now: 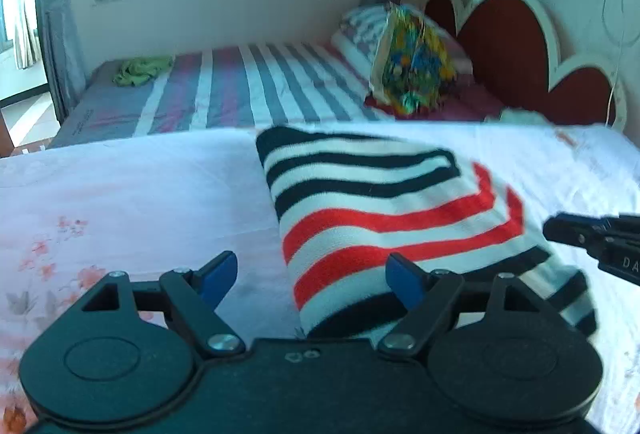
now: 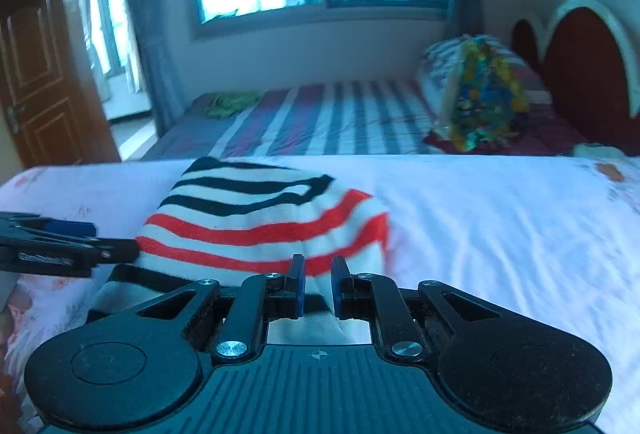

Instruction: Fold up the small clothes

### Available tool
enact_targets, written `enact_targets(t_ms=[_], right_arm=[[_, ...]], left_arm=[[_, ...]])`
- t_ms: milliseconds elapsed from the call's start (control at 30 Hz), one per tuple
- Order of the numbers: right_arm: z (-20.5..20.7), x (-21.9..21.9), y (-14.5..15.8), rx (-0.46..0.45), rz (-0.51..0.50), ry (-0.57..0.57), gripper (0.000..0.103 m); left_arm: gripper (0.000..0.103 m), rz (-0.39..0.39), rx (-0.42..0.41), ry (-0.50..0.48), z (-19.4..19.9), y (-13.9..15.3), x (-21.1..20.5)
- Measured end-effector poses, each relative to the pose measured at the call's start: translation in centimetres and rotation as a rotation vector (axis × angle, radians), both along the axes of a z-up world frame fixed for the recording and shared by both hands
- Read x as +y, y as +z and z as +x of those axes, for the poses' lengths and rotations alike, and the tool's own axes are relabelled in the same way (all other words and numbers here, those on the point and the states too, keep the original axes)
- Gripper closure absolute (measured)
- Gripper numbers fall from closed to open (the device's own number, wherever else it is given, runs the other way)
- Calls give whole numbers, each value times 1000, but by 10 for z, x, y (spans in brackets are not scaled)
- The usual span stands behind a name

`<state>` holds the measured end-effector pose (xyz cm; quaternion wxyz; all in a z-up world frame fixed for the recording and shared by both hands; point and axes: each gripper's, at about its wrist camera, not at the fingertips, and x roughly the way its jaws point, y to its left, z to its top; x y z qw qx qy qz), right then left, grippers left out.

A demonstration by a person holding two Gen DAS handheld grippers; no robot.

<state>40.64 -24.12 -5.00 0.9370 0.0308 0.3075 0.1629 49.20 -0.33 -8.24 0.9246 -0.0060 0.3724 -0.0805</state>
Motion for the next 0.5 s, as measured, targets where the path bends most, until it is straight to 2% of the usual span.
enact_targets(t_ms=[33, 100, 200, 333, 400, 500], right_arm=[[6, 5, -5, 21, -12, 23, 91], [16, 19, -27, 72, -115, 56, 92], [10, 29, -32, 14, -194, 68, 92], [11, 19, -26, 23, -132, 55, 91], [12, 11, -16, -7, -89, 24, 91], [27, 2, -6, 9, -14, 10, 91]], left_arm=[[21, 5, 11, -8, 4, -6, -2], [20, 44, 23, -24, 6, -17, -7], [19, 95, -31, -34, -2, -27, -15], [20, 73, -5, -35, 2, -19, -12], [20, 97, -32, -46, 3, -9, -12], [21, 106, -37, -57, 10, -7, -12]])
